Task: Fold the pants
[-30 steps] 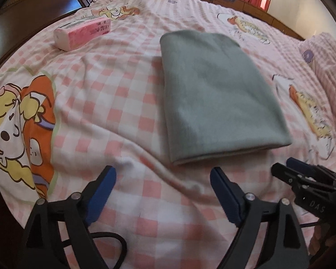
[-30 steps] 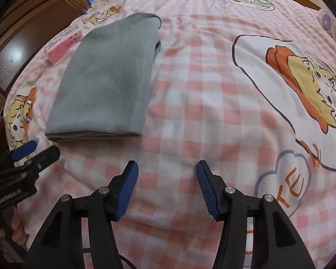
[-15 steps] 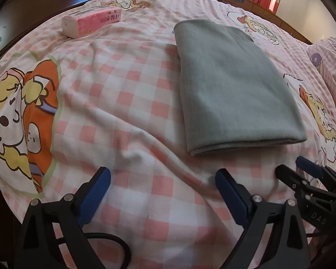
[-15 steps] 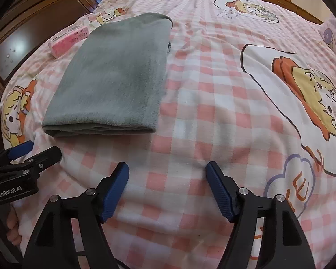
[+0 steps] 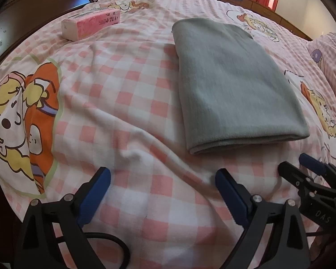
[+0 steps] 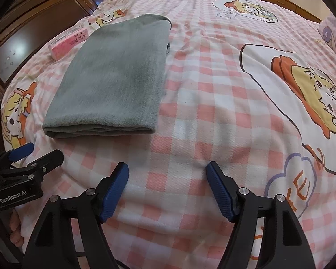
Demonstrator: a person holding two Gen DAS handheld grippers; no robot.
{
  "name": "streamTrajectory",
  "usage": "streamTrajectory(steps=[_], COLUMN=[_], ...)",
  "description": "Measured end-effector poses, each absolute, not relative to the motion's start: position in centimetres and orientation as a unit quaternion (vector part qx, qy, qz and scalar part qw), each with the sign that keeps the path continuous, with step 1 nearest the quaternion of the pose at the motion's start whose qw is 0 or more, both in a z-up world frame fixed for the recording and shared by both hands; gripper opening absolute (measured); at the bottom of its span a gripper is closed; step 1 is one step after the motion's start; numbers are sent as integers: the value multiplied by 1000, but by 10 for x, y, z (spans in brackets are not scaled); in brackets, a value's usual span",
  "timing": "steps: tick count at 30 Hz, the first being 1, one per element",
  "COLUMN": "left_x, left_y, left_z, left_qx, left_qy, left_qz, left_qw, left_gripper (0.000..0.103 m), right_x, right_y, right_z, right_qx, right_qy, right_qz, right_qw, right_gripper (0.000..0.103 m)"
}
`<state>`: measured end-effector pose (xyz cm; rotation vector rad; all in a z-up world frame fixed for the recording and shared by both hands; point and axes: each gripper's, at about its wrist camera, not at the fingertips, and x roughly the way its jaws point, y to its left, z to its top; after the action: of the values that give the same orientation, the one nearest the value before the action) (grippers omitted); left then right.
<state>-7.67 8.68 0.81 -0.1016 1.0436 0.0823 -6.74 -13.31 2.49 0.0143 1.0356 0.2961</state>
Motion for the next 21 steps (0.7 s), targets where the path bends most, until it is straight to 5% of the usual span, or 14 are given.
streamTrajectory(steps=[21], left_x=[-77], left_y=[87], left_z=[8], left_qx=[-51], left_qy=[497], left_qz=[38], left_qw=[866], left_gripper=[97], right_x=[-69], right_y=[-132], right_z=[25], right_qx=[6], right_qy=[491], right_qz=[140], right_qw=[860], right_gripper=[76])
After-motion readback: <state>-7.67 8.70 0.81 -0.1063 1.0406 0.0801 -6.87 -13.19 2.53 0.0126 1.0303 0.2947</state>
